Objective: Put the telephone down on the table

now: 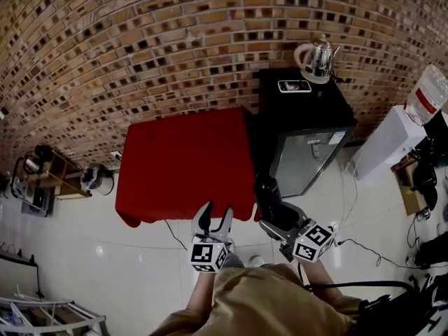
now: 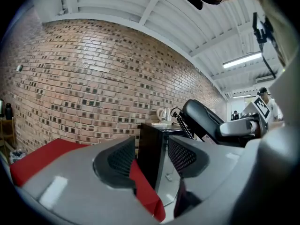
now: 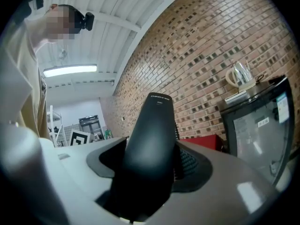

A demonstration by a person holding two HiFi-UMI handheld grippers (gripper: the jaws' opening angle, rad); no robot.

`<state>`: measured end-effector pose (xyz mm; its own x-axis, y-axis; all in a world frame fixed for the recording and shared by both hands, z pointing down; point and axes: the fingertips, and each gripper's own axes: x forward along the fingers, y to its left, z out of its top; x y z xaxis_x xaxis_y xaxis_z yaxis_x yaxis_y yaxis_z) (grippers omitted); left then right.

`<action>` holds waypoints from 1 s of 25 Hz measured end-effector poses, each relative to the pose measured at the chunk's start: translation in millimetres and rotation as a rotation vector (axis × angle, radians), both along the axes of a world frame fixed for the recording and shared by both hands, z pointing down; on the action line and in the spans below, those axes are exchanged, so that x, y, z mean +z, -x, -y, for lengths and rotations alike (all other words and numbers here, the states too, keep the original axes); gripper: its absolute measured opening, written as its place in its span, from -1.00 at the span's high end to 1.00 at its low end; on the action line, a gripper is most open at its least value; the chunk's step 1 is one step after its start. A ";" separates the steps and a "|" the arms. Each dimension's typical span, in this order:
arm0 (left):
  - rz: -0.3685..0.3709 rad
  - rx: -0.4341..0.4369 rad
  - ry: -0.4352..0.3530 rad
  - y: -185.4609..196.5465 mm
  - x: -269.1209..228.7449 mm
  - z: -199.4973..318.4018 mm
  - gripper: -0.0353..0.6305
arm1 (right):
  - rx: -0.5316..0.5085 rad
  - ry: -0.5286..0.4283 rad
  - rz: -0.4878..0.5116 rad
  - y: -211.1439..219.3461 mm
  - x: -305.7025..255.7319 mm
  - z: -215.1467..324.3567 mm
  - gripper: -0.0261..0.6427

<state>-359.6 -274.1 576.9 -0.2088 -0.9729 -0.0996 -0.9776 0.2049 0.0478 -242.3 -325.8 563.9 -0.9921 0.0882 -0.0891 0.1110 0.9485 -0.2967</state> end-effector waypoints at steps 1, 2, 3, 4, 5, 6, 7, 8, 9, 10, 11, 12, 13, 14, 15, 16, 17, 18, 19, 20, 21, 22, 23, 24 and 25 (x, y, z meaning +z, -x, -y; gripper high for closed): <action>-0.001 -0.001 0.001 8.6 3.0 4.7 0.23 | -0.002 -0.008 -0.011 9.2 3.4 3.8 0.05; -0.003 -0.002 0.001 17.8 6.9 9.5 0.23 | -0.002 -0.012 -0.020 18.8 7.7 7.9 0.05; -0.006 -0.001 0.000 27.5 11.5 14.6 0.23 | 0.000 -0.011 -0.025 28.8 13.2 12.8 0.05; -0.012 0.000 -0.006 38.1 16.4 20.3 0.23 | 0.004 -0.004 -0.029 39.0 19.8 18.8 0.05; -0.021 0.002 -0.018 49.4 21.1 26.7 0.23 | 0.010 0.005 -0.030 49.6 27.5 25.9 0.05; -0.030 0.006 -0.034 61.5 25.4 33.9 0.23 | 0.018 0.011 -0.032 60.8 35.8 34.0 0.05; -0.035 0.014 -0.047 74.0 29.8 42.1 0.23 | 0.027 0.013 -0.034 72.8 44.2 42.5 0.05; -0.032 0.025 -0.052 87.2 34.7 51.4 0.23 | 0.038 0.013 -0.036 85.7 52.3 51.3 0.05; -0.024 0.040 -0.048 101.1 40.2 61.8 0.23 | 0.051 0.015 -0.037 99.3 59.7 60.5 0.05; -0.013 0.056 -0.039 115.7 45.1 73.1 0.23 | 0.067 0.019 -0.040 113.3 66.1 70.6 0.05; -0.003 0.069 -0.030 130.5 48.1 84.7 0.23 | 0.084 0.023 -0.047 127.4 71.1 81.3 0.05; 0.006 0.079 -0.023 145.3 48.4 95.5 0.23 | 0.099 0.027 -0.057 141.5 74.8 92.4 0.05; 0.017 0.084 -0.020 159.9 46.7 105.1 0.23 | 0.112 0.033 -0.071 155.9 77.8 103.2 0.05; 0.027 0.090 -0.018 173.8 44.2 113.8 0.23 | 0.126 0.041 -0.087 170.5 81.1 113.7 0.05; 0.034 0.099 -0.017 186.5 42.2 121.9 0.23 | 0.142 0.050 -0.106 184.9 85.3 123.9 0.05; 0.037 0.108 -0.017 198.1 41.1 129.4 0.23 | 0.162 0.060 -0.125 199.1 90.7 134.3 0.05; 0.037 0.117 -0.018 209.1 40.4 136.4 0.23 | 0.183 0.073 -0.142 213.5 97.0 144.9 0.05; 0.035 0.125 -0.019 220.2 40.5 142.4 0.23 | 0.204 0.087 -0.158 228.4 104.5 155.4 0.05; 0.032 0.131 -0.019 231.2 42.5 147.0 0.23 | 0.222 0.102 -0.175 243.5 114.1 165.0 0.05; 0.027 0.135 -0.015 242.2 47.0 150.6 0.23 | 0.238 0.113 -0.197 258.5 126.1 173.8 0.05; 0.018 0.136 -0.008 253.0 53.6 154.1 0.23 | 0.252 0.120 -0.223 273.4 140.2 183.0 0.05; 0.008 0.135 0.001 263.7 60.9 158.3 0.23 | 0.263 0.122 -0.253 288.6 155.4 193.3 0.05; -0.005 0.131 0.008 273.7 67.4 162.8 0.23 | 0.271 0.122 -0.288 304.2 170.9 204.8 0.05; -0.016 0.127 0.014 282.3 72.9 167.2 0.23 | 0.277 0.121 -0.323 319.9 186.4 217.2 0.05; -0.025 0.123 0.019 289.2 77.6 171.3 0.23 | 0.284 0.123 -0.357 335.3 202.3 230.2 0.05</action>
<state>-648.8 -445.4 654.5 -0.0896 -0.9930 -0.0768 -0.9940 0.0843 0.0696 -577.5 -556.1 766.3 -0.9460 -0.1807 0.2690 -0.2769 0.8820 -0.3813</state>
